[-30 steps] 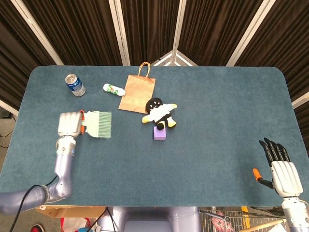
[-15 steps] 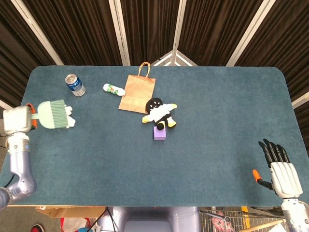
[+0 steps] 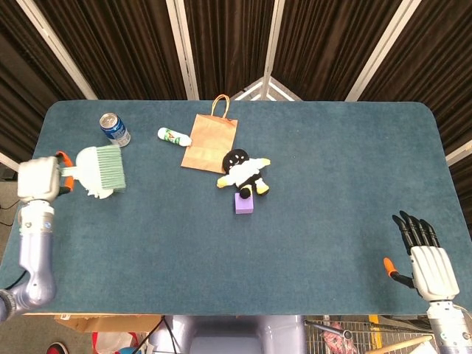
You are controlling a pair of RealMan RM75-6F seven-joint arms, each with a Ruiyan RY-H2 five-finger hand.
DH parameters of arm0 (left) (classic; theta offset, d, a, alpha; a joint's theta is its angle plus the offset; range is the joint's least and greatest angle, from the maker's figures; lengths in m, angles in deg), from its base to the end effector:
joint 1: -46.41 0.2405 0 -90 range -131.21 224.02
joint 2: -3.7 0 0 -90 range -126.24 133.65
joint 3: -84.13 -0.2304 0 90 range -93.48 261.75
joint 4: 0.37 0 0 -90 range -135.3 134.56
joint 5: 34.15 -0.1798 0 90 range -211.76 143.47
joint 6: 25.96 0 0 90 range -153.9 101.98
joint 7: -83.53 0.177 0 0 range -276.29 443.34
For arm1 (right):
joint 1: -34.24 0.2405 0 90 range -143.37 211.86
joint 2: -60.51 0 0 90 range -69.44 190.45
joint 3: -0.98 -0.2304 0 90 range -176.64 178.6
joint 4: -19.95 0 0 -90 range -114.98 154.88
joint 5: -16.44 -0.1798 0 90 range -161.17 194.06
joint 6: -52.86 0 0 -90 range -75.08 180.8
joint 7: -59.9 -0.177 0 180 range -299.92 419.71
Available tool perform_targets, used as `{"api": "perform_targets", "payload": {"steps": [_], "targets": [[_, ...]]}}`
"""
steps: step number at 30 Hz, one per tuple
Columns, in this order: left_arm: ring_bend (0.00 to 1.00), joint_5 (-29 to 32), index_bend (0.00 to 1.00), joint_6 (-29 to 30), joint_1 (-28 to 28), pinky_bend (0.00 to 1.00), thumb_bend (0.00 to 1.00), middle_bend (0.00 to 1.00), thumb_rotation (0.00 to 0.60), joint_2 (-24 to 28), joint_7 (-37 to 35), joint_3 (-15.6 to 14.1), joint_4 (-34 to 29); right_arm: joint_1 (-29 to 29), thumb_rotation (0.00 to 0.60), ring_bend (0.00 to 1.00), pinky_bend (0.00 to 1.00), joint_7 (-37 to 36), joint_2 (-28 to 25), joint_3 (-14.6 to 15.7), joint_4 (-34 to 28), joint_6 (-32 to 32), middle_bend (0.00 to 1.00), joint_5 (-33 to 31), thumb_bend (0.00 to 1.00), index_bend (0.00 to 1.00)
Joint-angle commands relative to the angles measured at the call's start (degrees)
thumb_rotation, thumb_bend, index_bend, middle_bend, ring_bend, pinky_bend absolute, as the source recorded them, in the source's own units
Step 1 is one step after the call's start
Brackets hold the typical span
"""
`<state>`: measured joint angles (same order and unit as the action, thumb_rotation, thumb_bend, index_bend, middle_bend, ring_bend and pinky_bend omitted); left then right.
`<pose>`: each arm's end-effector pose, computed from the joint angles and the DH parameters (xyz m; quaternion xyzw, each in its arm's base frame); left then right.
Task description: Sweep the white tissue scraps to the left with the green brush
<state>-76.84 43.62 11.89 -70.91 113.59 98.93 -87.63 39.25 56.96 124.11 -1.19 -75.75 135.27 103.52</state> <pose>-0.2367 0.3678 0.1453 -0.5659 -0.3938 -0.2882 0.6645 -0.2665 -0.2068 0.1621 0.5933 -0.4290 0.4046 0.5480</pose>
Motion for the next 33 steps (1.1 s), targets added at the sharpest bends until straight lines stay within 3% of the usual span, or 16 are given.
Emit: {"api": "perform_targets", "payload": {"steps": [1,8,16,19,21,24,28,33], "targets": [[1.00,-1.49,0.80,0.56,-0.40,1.00,0.82,1.00,0.600,-2.22,1.14,-1.45,-2.10,-0.03,0.600,0.00,0.04,-0.10,-0.04,-0.01,0.14,0.02,0.00,-0.07,0.36,0.00],[1.00,-7.12,0.78,3.66,2.58,1.00,0.77,1.00,0.600,-3.93,-0.71,-5.52,-10.49,-0.19,0.600,0.00,0.04,-0.28,-0.33,0.06,0.19,0.12,0.00,-0.16,0.36,0.00],[0.98,-12.51,0.68,3.82,5.74,1.00,0.50,0.99,0.600,-5.10,-0.06,-12.42,-16.37,-0.49,0.600,0.00,0.04,0.22,-0.37,0.24,0.03,0.58,0.00,0.06,0.36,0.00],[0.85,-14.53,0.55,3.94,6.35,0.93,0.32,0.85,0.600,-6.17,1.75,-14.84,-17.18,-0.55,0.600,0.00,0.04,0.37,-0.39,0.22,-0.01,0.56,0.00,-0.15,0.36,0.00],[0.70,-15.56,0.36,4.13,6.73,0.80,0.12,0.67,0.600,-6.43,3.14,-16.16,-17.70,-0.54,0.600,0.00,0.04,0.37,-0.47,0.12,-0.11,0.53,0.00,-0.34,0.36,0.00],[0.46,-16.05,0.09,4.17,7.30,0.58,0.01,0.42,0.600,-5.11,4.66,-17.38,-18.77,-0.51,0.600,0.00,0.04,0.14,-0.69,0.02,-0.13,0.24,0.00,-0.77,0.36,0.00],[0.25,-16.40,0.00,4.30,8.31,0.38,0.00,0.23,0.600,-1.93,2.32,-17.12,-20.80,-0.49,0.600,0.00,0.04,-0.02,-0.96,0.14,-0.12,-0.14,0.00,-0.93,0.36,0.00],[0.05,-28.32,0.00,12.16,13.26,0.13,0.00,0.06,0.600,3.89,-6.04,-18.92,-20.35,-0.61,0.600,0.00,0.04,0.31,-1.23,0.37,0.12,0.14,0.00,-0.37,0.36,0.00]]}}
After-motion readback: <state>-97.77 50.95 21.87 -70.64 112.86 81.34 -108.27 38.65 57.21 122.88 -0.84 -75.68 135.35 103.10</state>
